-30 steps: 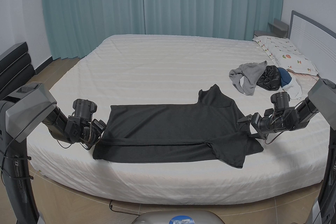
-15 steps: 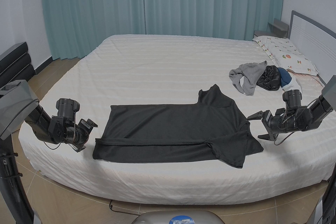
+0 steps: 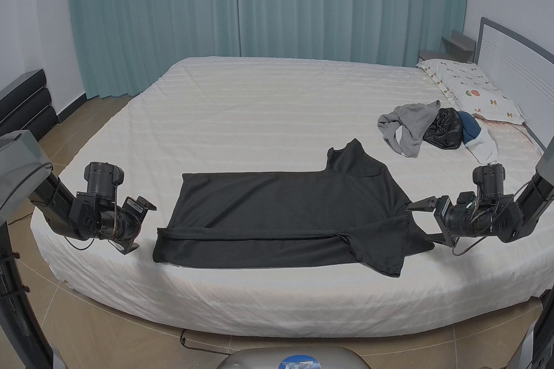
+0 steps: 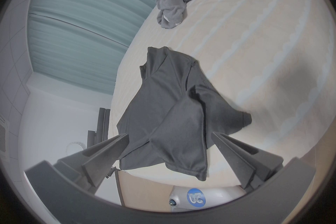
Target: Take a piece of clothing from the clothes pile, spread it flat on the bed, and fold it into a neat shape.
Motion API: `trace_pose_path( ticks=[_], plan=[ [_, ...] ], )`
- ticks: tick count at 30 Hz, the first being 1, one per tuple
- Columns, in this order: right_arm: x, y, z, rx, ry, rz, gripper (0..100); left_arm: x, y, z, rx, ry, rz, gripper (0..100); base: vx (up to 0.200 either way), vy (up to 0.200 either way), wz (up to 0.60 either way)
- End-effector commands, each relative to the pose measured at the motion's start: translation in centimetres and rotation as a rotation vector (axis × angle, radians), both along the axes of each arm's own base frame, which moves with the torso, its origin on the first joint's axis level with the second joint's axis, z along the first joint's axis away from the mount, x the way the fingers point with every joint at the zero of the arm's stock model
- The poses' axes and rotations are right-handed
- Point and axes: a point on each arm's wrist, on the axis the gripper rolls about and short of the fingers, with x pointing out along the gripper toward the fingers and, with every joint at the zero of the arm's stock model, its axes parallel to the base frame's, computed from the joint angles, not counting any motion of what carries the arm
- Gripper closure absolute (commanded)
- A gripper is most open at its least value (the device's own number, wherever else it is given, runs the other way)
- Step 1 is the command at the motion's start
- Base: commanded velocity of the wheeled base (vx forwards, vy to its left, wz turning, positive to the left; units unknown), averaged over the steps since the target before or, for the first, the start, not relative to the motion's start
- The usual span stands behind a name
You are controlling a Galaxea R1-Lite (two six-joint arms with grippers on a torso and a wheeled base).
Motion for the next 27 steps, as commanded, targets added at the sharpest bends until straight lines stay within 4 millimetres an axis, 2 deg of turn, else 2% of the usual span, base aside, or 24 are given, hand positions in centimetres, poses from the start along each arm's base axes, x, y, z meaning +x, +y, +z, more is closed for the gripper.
trace_pose_path(
  ticks=[1,7,20,25,27],
  plan=[
    [-0.6,0.4,-0.1,0.000,0.012,0.011,0,0.0,0.0,0.1,-0.001,-0.005,0.000,0,0.000,0.000,0.00],
    [-0.7,0.4,-0.5,0.001,0.026,0.014,0,0.0,-0.2,0.4,0.001,-0.013,-0.007,0,0.200,0.000,0.00],
    [-0.9,0.6,-0.2,-0.002,0.020,0.015,0,-0.4,-0.7,1.3,0.011,-0.032,-0.031,0,0.000,0.000,0.00],
    [-1.1,1.0,-0.3,-0.004,0.025,0.029,0,-0.2,-1.6,1.1,0.009,-0.030,-0.053,0,0.000,0.000,0.00],
    [-1.1,1.1,-0.3,-0.004,0.024,0.032,0,-0.1,-1.8,1.1,0.009,-0.030,-0.055,0,0.000,-0.200,0.00]
  ],
)
